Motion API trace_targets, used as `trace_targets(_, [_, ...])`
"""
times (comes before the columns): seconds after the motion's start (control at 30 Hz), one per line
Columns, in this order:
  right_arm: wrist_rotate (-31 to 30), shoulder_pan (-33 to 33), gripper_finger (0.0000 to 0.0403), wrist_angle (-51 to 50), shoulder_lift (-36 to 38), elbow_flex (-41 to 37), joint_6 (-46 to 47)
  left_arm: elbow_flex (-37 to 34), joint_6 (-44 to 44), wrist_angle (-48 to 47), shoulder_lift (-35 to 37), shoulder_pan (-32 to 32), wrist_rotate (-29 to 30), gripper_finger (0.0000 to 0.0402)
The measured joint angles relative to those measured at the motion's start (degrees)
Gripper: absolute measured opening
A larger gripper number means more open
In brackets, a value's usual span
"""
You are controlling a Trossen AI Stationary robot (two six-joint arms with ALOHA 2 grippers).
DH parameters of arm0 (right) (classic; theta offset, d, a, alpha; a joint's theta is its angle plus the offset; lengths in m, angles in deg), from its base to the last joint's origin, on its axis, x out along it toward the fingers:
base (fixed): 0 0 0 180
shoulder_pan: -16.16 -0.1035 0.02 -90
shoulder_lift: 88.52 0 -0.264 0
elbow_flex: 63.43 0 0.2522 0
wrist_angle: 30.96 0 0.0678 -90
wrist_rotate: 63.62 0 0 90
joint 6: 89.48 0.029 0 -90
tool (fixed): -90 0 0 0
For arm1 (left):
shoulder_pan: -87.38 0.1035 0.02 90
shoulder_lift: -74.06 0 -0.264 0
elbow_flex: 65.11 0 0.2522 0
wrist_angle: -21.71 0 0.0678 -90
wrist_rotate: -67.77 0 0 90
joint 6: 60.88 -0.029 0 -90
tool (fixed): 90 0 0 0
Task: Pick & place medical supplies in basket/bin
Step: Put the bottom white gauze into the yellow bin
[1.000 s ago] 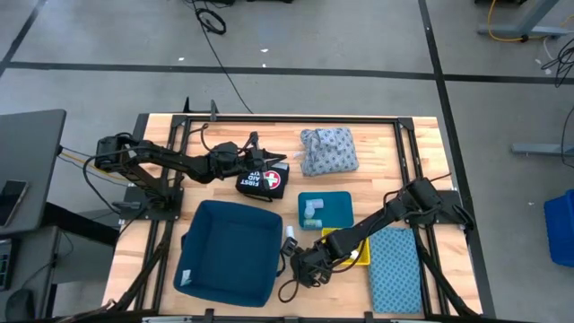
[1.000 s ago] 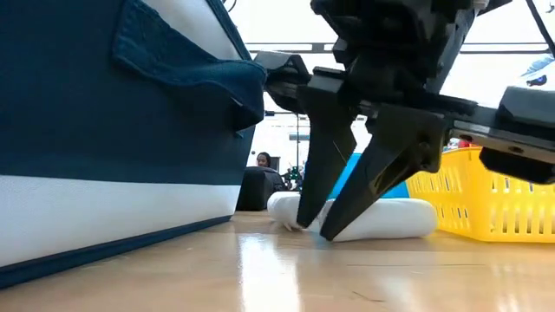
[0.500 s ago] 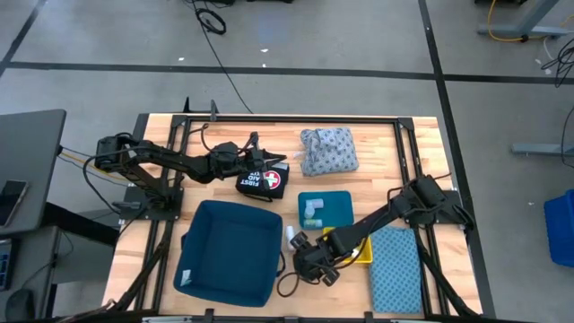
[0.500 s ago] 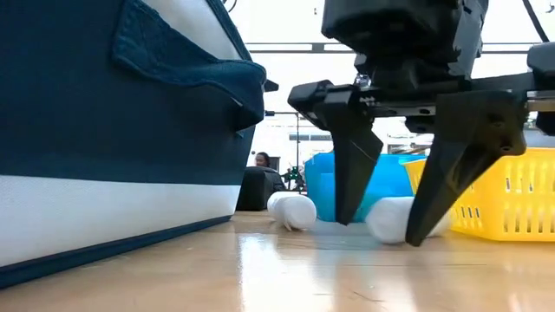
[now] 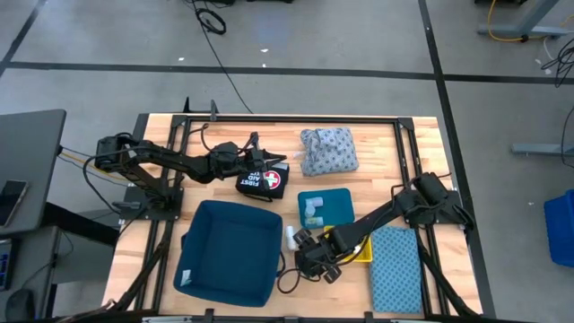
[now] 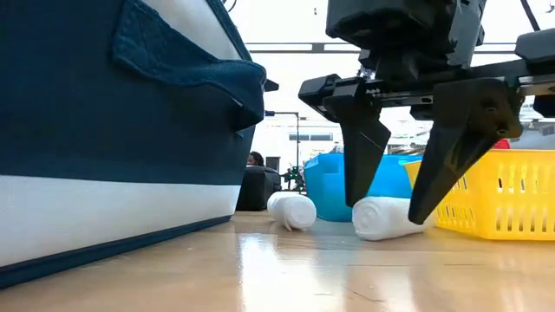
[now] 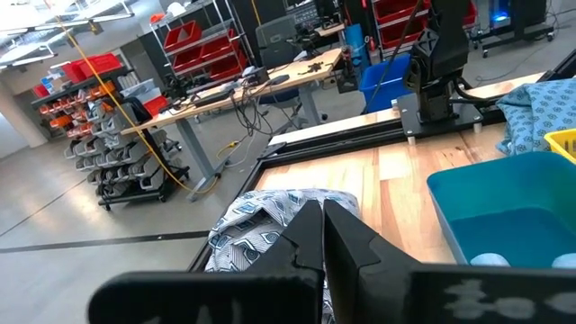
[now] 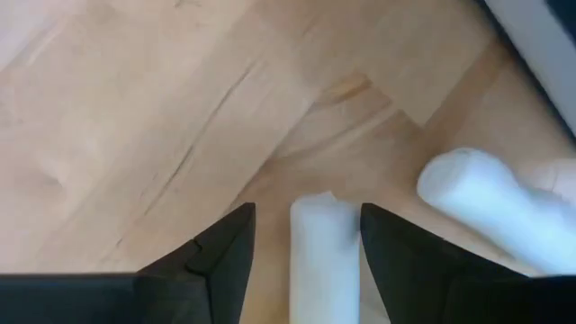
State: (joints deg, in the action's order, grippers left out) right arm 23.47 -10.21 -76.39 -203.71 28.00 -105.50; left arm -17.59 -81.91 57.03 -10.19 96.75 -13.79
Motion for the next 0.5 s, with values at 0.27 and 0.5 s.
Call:
trace_targets(0.27, [-0.93,0.20,0.0212,-1.71,0.01,0.00,0.57,0.00,-0.04,0.10,0.00,0.00,-0.02,0.0000])
trace_targets(0.5, [-2.91,0.22,0.0211,-3.03,0.01,0.00,-1.23,0.00,-0.04,0.09,0.00,0.00,-0.11,0.0000])
